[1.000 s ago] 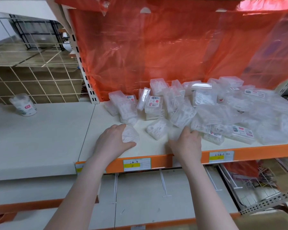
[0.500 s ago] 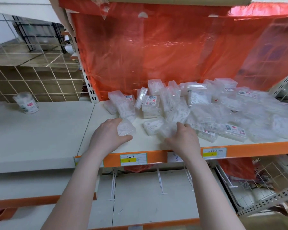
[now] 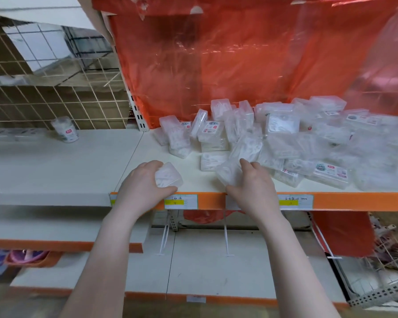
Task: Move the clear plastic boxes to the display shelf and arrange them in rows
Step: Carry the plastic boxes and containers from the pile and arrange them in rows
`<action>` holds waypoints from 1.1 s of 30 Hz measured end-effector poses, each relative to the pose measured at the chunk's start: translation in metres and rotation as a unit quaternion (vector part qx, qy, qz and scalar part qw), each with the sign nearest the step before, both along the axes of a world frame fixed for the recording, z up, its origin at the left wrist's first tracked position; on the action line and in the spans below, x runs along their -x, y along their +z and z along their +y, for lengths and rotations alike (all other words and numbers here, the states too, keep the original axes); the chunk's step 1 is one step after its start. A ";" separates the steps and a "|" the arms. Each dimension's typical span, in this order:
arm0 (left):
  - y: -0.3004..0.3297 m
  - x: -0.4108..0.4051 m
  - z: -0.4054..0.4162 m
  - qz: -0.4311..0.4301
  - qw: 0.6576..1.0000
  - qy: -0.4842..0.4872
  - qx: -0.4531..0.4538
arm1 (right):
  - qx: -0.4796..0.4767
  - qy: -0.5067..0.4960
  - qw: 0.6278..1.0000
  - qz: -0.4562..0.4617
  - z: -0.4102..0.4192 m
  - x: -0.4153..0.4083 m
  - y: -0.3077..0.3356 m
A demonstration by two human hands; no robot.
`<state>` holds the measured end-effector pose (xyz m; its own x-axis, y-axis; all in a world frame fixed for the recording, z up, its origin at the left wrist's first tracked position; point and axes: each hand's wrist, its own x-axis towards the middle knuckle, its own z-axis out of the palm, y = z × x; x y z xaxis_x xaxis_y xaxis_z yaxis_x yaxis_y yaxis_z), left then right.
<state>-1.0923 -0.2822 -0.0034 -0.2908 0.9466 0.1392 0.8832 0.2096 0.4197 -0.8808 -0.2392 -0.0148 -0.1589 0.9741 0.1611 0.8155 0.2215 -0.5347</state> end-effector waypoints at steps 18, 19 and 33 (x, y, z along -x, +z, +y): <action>0.010 0.035 -0.065 -0.010 0.997 0.072 -0.031 | -0.044 0.091 0.995 -0.021 -0.033 0.046 0.010; 0.012 0.042 -0.069 -0.008 0.997 0.073 -0.033 | -0.049 0.094 0.994 -0.025 -0.036 0.054 0.012; 0.023 0.214 -0.173 0.005 0.995 0.084 -0.044 | -0.097 0.161 0.979 -0.077 -0.120 0.228 0.027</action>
<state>-1.3064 -0.4547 0.0197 -0.4421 0.8686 0.2237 0.8432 0.3175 0.4338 -1.1088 -0.3597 0.0124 -0.4901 0.8225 0.2887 0.7544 0.5661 -0.3321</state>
